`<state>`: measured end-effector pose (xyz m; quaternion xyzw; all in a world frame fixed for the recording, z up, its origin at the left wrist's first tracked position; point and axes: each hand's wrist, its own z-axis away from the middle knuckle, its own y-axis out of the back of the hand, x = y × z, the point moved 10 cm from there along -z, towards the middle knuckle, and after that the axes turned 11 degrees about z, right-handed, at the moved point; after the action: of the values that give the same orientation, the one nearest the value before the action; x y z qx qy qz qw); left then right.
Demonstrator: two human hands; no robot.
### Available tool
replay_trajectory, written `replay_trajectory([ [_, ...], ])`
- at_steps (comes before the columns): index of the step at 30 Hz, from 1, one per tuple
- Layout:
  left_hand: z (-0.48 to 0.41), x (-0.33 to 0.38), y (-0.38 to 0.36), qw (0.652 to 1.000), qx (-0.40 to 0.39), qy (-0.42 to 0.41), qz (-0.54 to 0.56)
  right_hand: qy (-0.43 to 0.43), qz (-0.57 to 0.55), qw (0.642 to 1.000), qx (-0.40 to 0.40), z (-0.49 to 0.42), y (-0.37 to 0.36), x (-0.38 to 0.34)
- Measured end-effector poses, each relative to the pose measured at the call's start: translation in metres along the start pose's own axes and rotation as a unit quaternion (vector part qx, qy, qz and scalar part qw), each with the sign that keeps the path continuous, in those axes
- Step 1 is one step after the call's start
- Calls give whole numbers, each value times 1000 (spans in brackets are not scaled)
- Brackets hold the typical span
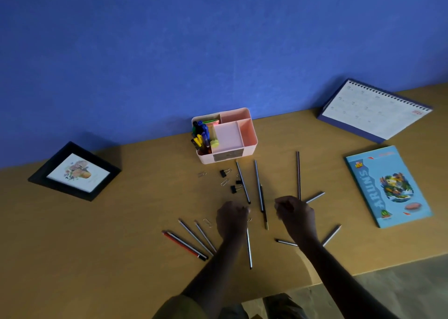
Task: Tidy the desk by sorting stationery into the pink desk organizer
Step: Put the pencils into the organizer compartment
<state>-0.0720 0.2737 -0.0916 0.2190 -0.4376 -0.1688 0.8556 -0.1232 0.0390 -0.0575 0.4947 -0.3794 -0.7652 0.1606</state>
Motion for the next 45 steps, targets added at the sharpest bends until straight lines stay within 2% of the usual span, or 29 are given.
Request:
replay_trajectory([
  [6,1,10,-1,1000,-13,-17,-23,-46,-26,998,20,-25,23,26],
  [9,0,18,3,999,-16,-35,-13,-42,-9,999,31,-41,35,30],
  [12,-2,37,7,996,-38,-82,12,-36,16,998,54,-61,47,30],
  [17,-3,83,27,982,-45,-174,55,-124,53,991,16,-113,50,43],
  [23,4,164,64,946,-30,-299,125,-156,91,984,4,-142,47,37],
  [28,4,230,99,912,-2,-337,236,-170,146,975,13,-153,45,36],
  [32,-4,276,119,879,36,-389,274,-185,161,969,17,-158,44,38],
  [36,-22,302,115,872,43,-426,238,-206,135,969,26,-159,47,41],
  [45,-54,316,56,879,19,-474,46,-208,114,971,13,-158,49,37],
])
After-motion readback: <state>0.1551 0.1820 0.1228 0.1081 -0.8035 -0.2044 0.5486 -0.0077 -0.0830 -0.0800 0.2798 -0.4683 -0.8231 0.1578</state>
